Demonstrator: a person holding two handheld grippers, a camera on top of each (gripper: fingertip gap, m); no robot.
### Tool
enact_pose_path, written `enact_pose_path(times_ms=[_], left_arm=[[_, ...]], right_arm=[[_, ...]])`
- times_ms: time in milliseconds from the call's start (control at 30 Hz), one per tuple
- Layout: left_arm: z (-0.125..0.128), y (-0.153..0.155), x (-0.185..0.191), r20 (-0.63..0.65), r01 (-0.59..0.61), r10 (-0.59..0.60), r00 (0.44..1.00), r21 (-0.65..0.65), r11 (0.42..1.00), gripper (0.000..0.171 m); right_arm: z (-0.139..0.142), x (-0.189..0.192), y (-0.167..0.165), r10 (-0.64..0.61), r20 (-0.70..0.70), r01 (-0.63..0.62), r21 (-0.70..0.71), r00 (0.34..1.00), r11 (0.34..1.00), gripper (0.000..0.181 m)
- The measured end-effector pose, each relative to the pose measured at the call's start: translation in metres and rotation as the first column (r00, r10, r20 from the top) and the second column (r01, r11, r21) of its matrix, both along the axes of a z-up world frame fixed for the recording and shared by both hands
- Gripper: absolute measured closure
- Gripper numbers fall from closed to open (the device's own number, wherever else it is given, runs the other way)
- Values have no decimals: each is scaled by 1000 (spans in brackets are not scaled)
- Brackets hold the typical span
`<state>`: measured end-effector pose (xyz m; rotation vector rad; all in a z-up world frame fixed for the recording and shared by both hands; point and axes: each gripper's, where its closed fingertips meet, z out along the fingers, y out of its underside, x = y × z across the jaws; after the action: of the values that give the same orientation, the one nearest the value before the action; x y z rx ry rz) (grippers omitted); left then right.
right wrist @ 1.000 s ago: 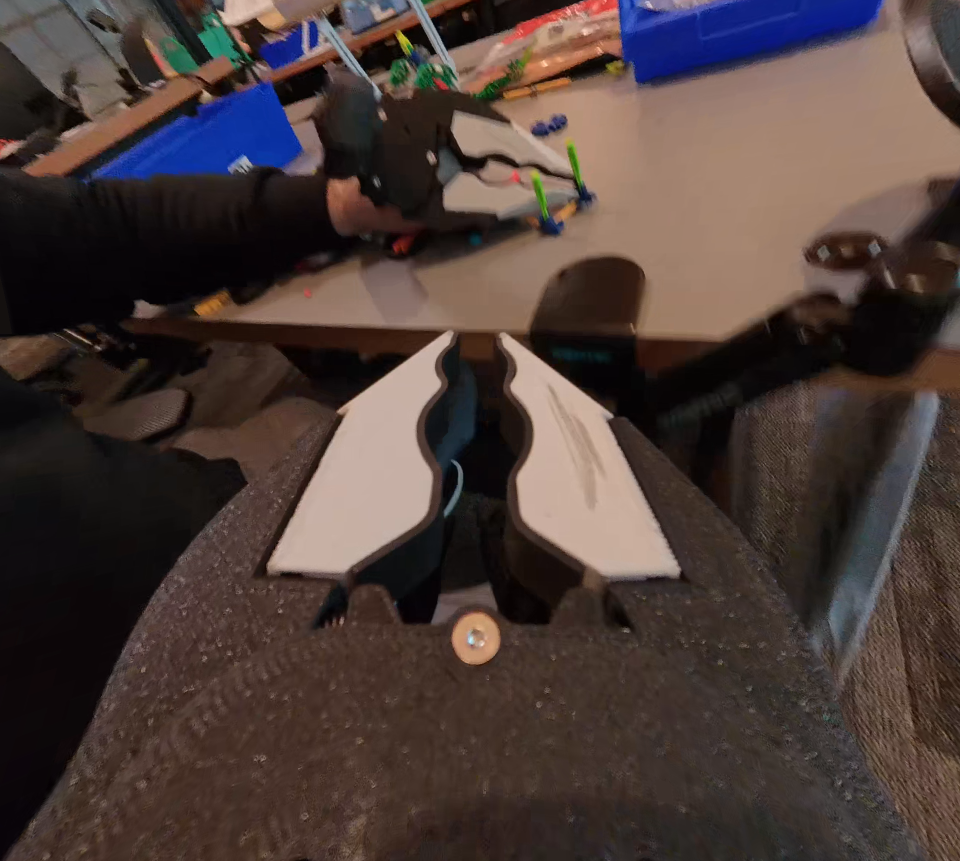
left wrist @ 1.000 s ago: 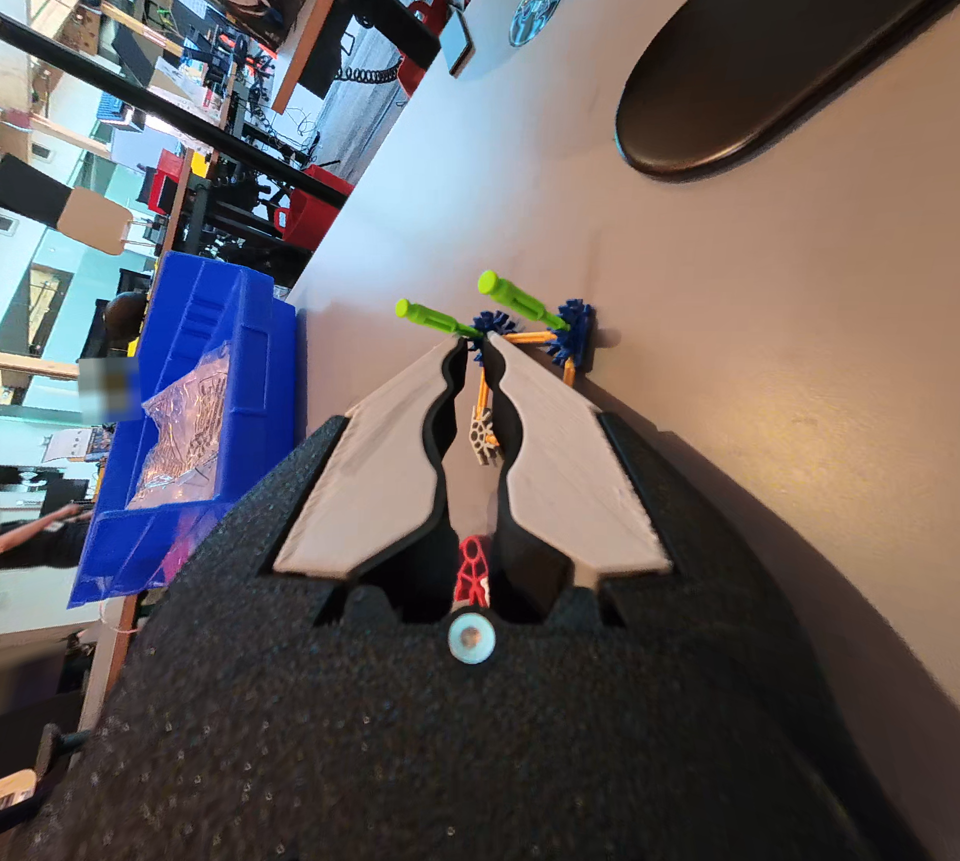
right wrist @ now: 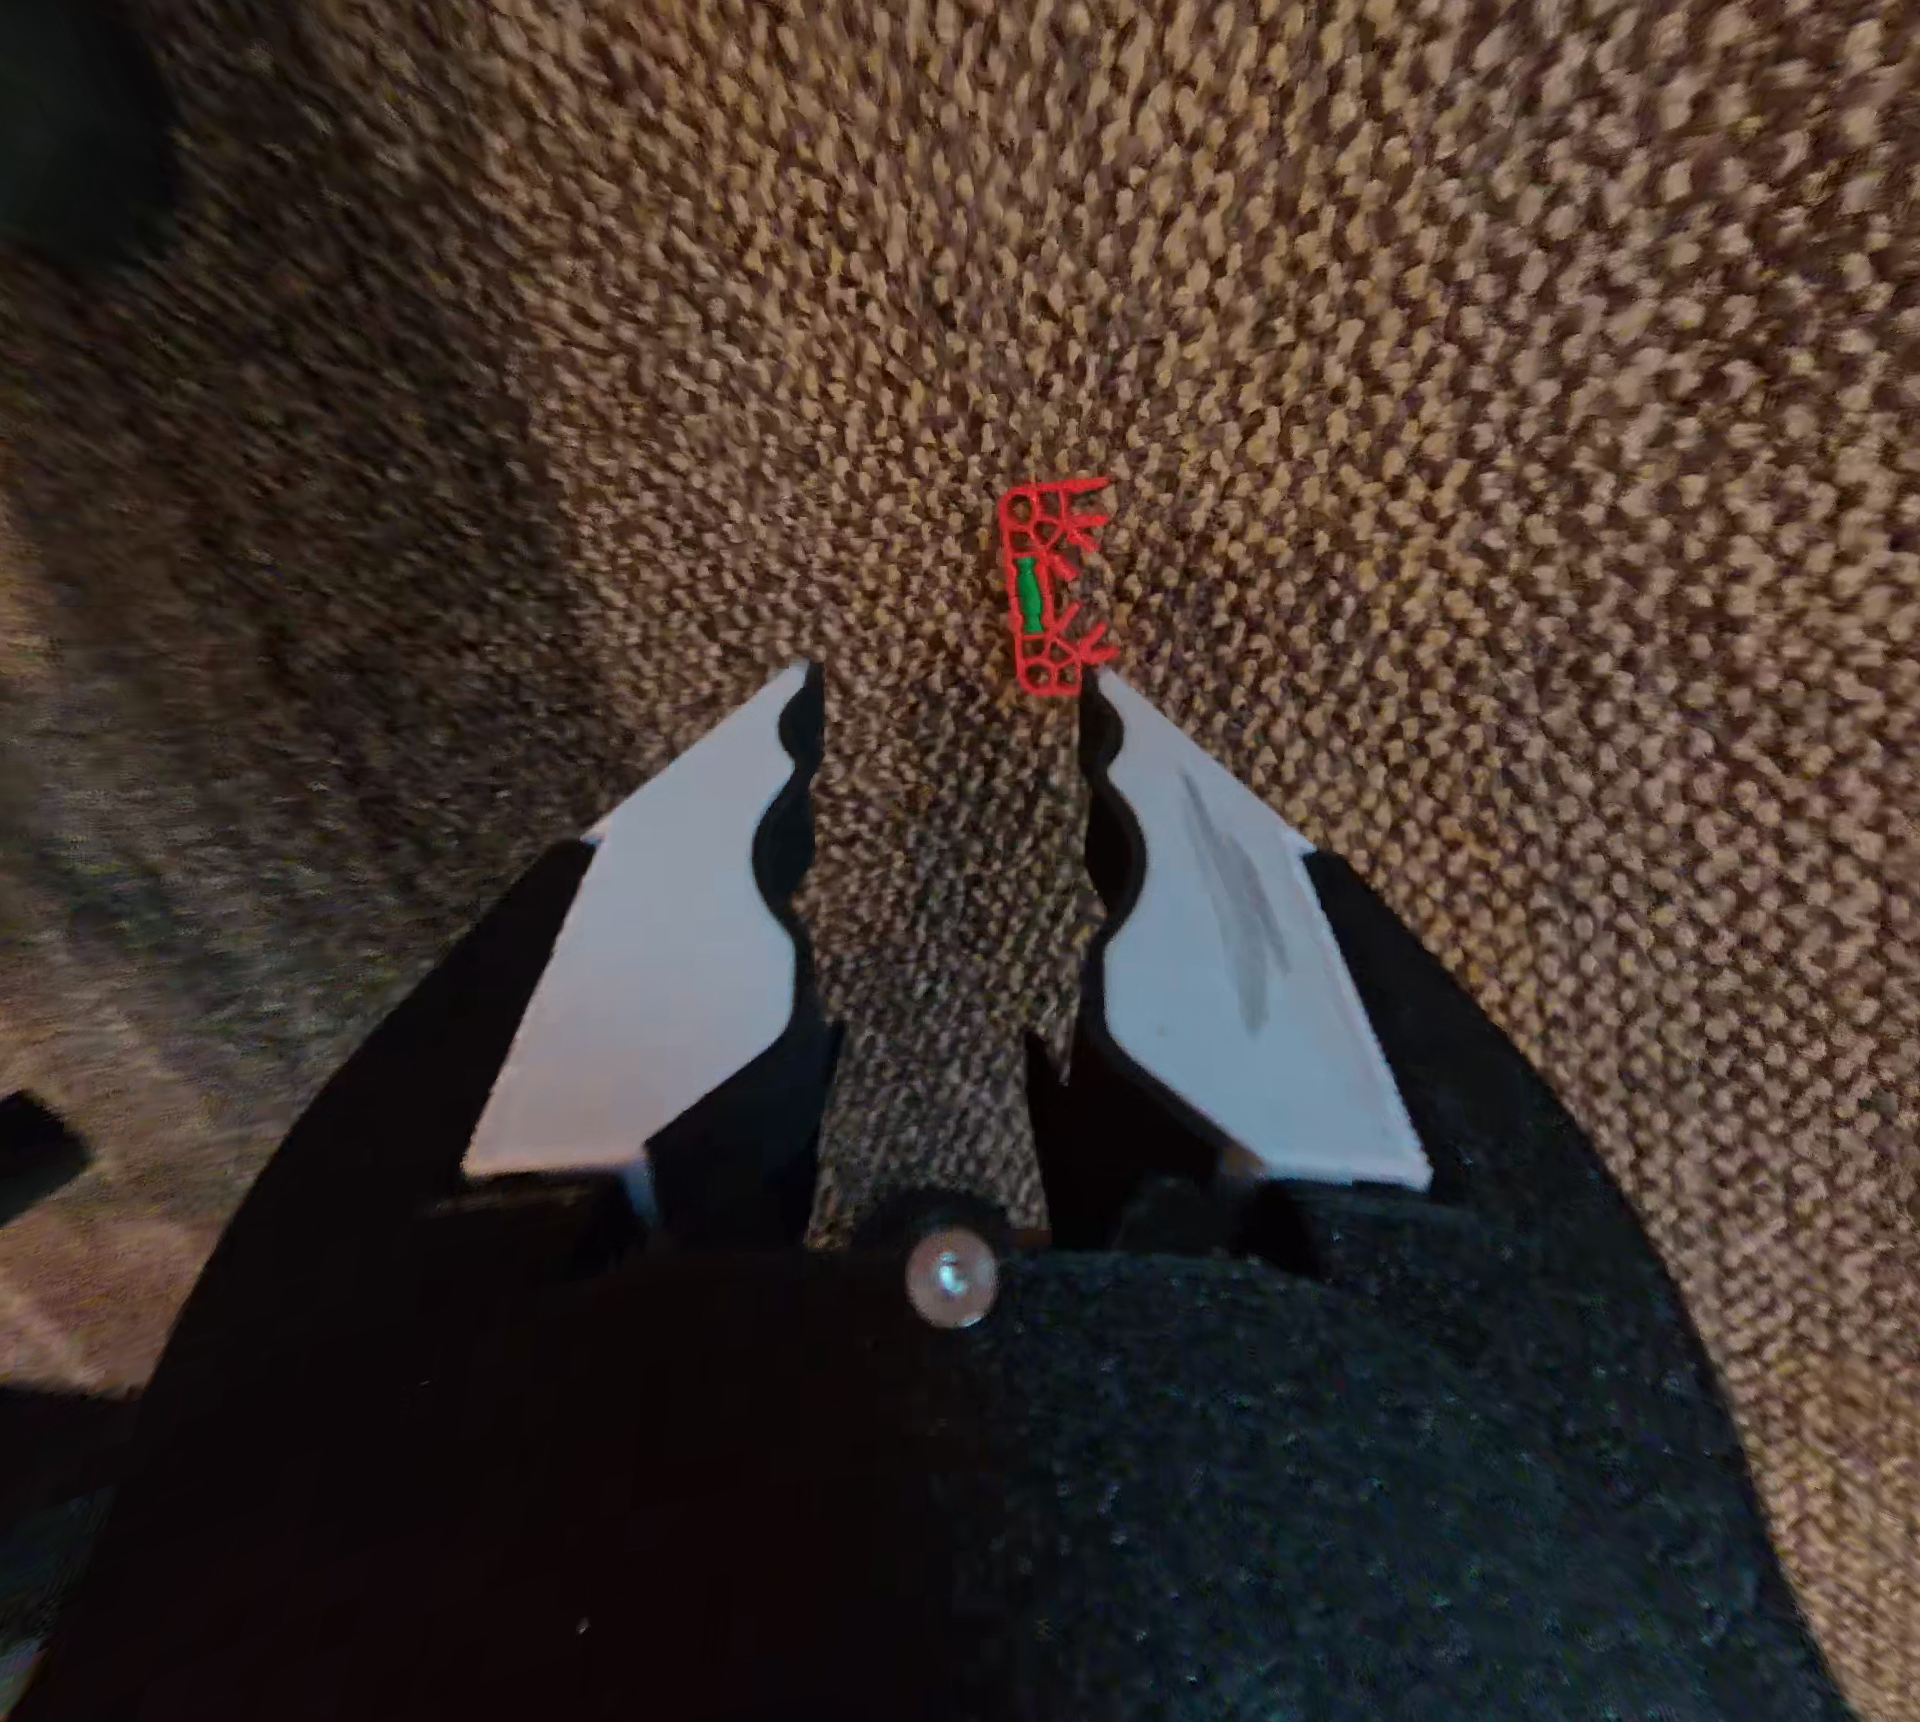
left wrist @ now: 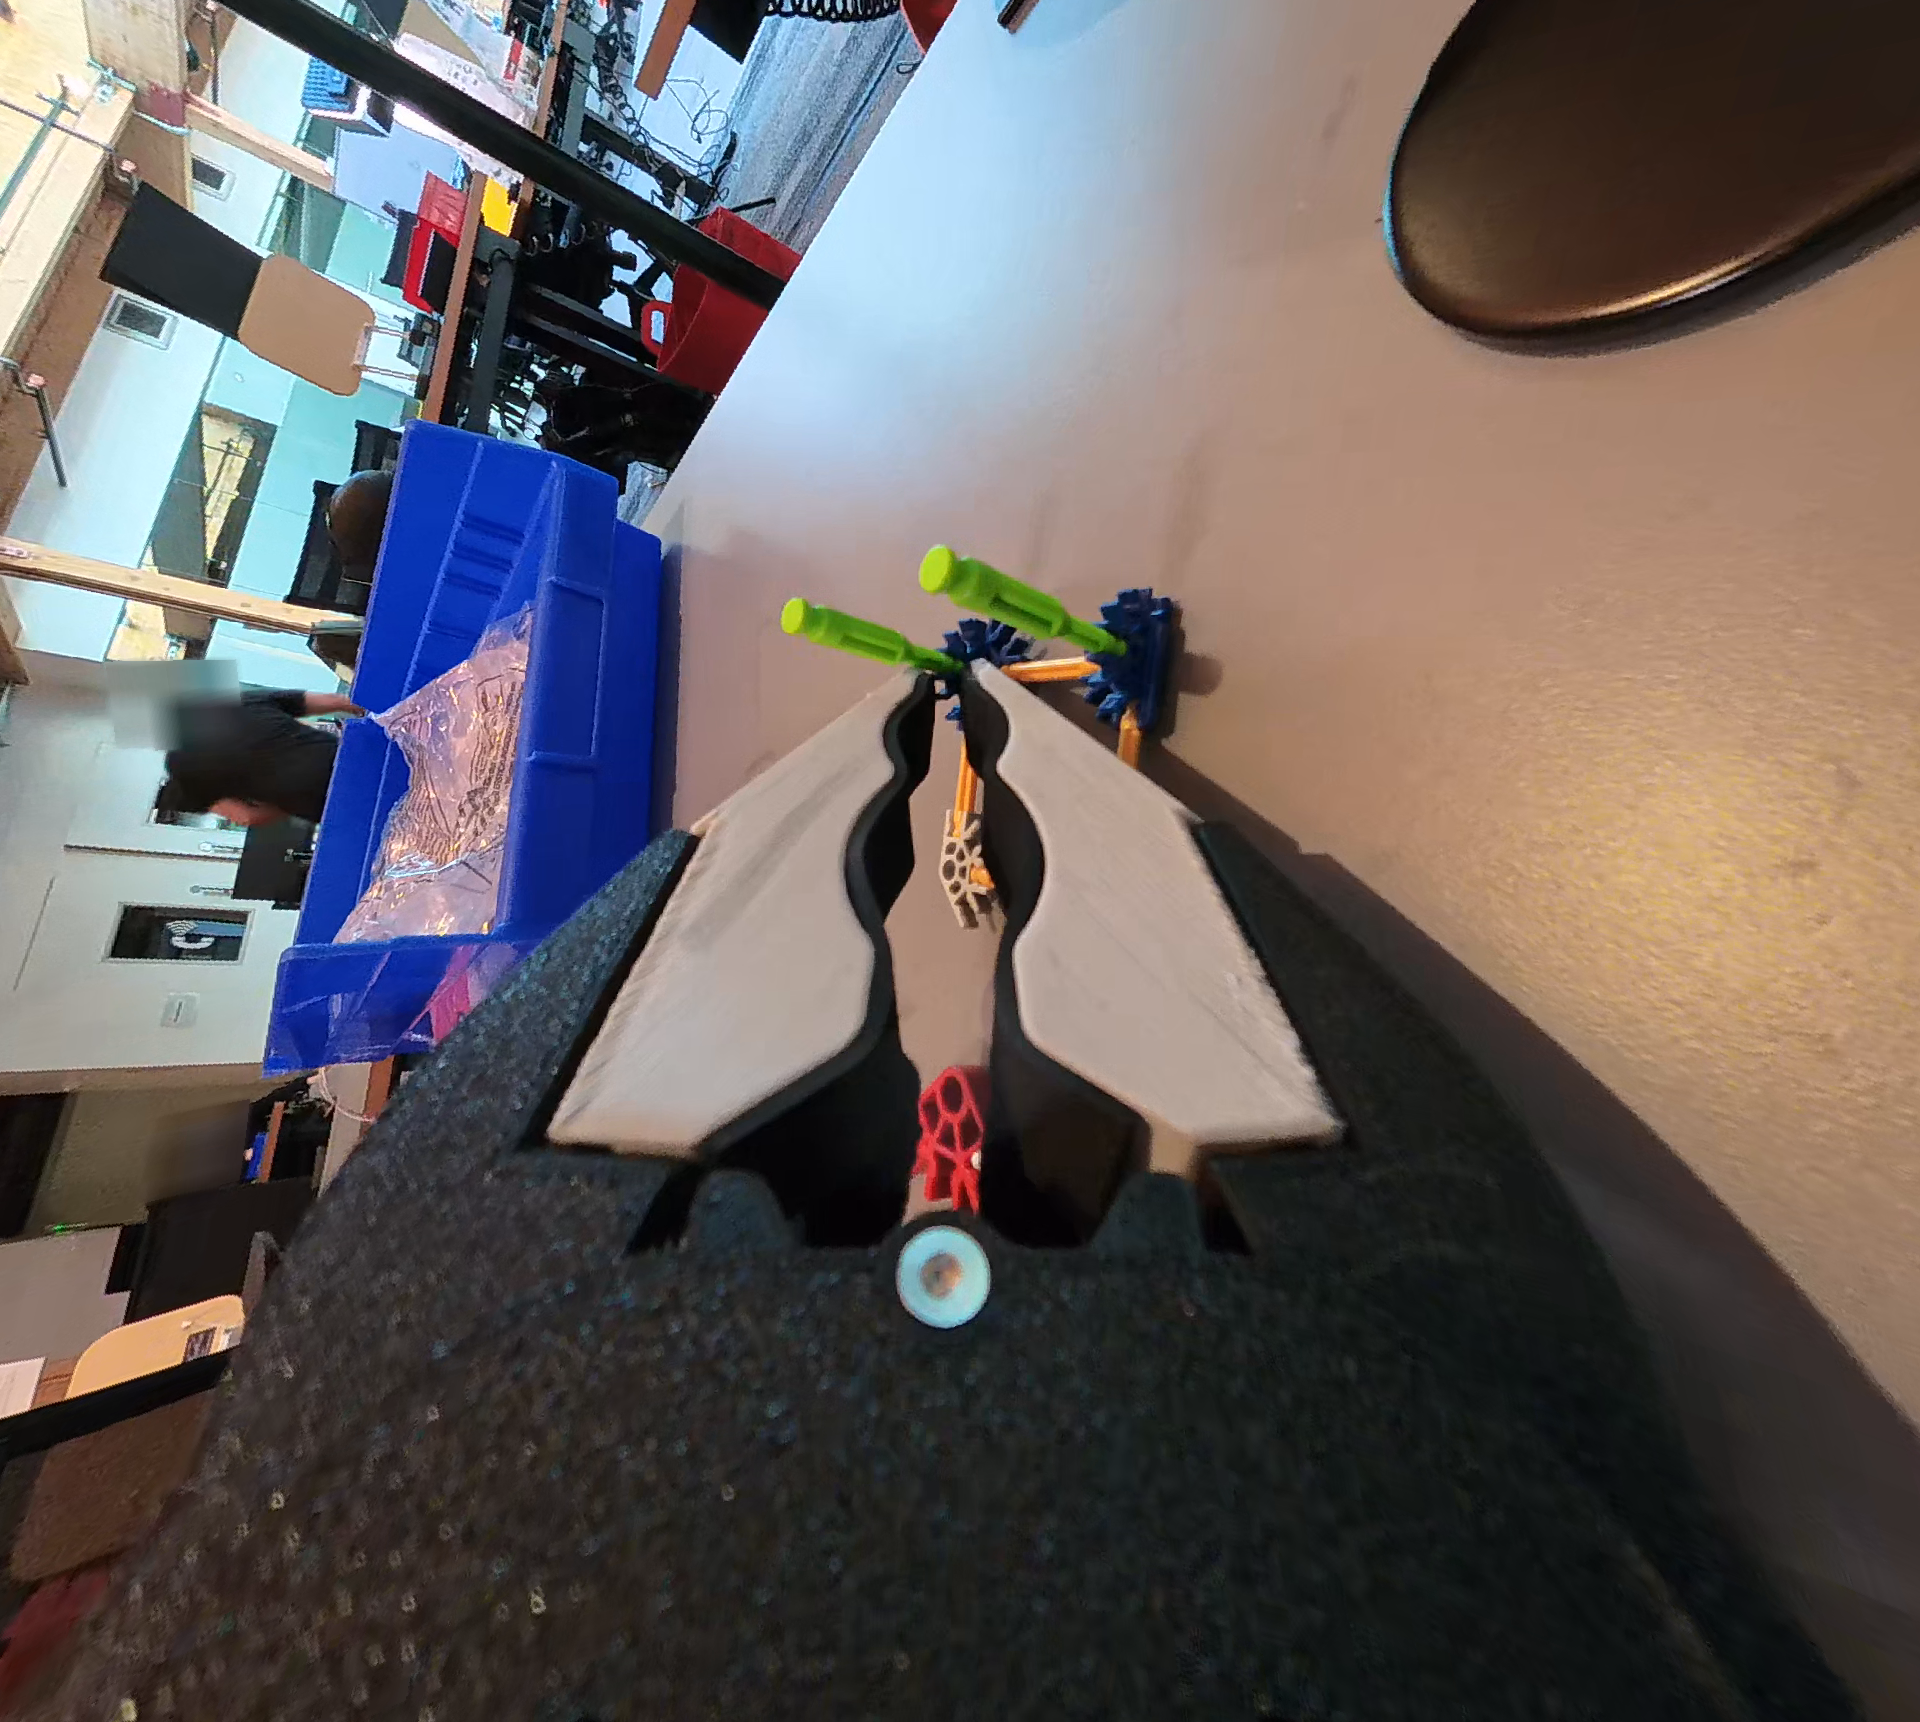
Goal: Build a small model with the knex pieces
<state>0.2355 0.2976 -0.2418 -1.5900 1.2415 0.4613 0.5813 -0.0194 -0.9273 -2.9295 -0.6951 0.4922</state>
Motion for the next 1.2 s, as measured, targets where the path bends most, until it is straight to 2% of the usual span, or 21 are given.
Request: enact_pose_path(times_ms=[167, 233, 300, 433, 467, 533, 567, 600, 667, 733, 800, 867, 1100, 1200], left_arm=[[0, 1, -1, 2, -9, 9, 1000, -4, 1000, 169], [0, 1, -1, 9, -9, 9, 1000, -13, 1000, 169], [0, 1, -1, 9, -7, 7, 1000, -14, 1000, 169], [0, 1, -1, 12, -8, 8, 1000, -16, 1000, 169], [0, 1, -1, 15, -8, 9, 1000, -20, 1000, 169], [0, 1, -1, 24, -10, 10, 1000, -30, 1000, 169], [0, 1, -1, 29, -10, 11, 1000, -35, 999, 169], [0, 1, -1, 31, -10, 11, 999, -39, 999, 169], [0, 1, -2, 40, -11, 13, 999, -50, 999, 169], [-1, 2, -2, 58, -16, 20, 998, -73, 997, 169], [-1, 2, -3, 71, -14, 21, 997, -90, 996, 169], [-1, 2, -3, 77, -12, 19, 997, -99, 995, 169], [-1, 2, -3, 96, -10, 22, 995, -121, 993, 169], [-1, 2, -3, 99, -8, 20, 995, -124, 992, 169]], right_arm=[[-41, 14, 13, -3, 177, -4, 40, 984, 999, 130], [-50, 22, 16, 19, 226, -28, 36, 974, 999, 137], [-52, 28, 19, 89, 274, -108, 55, 958, 993, 149], [-50, 30, 18, 120, 287, -139, 47, 950, 989, 151], [-46, 27, 21, 95, 275, -116, 60, 957, 991, 149], [-40, 19, 23, 67, 255, -90, 82, 965, 993, 130], [-42, 16, 19, 85, 266, -106, 67, 960, 992, 118], [-47, 13, 13, 119, 285, -139, 50, 951, 989, 116], [-53, 12, 9, 178, 327, -206, 53, 928, 977, 120], [-53, 12, 10, 176, 327, -205, 55, 928, 977, 121], [-51, 11, 9, 187, 331, -215, 47, 925, 976, 133], [-50, 10, 9, 181, 326, -209, 53, 928, 976, 158], [-42, 16, 16, 48, 214, -57, 38, 976, 998, 161], [-27, 20, 26, -55, 98, 50, 54, 994, 997, 161]])
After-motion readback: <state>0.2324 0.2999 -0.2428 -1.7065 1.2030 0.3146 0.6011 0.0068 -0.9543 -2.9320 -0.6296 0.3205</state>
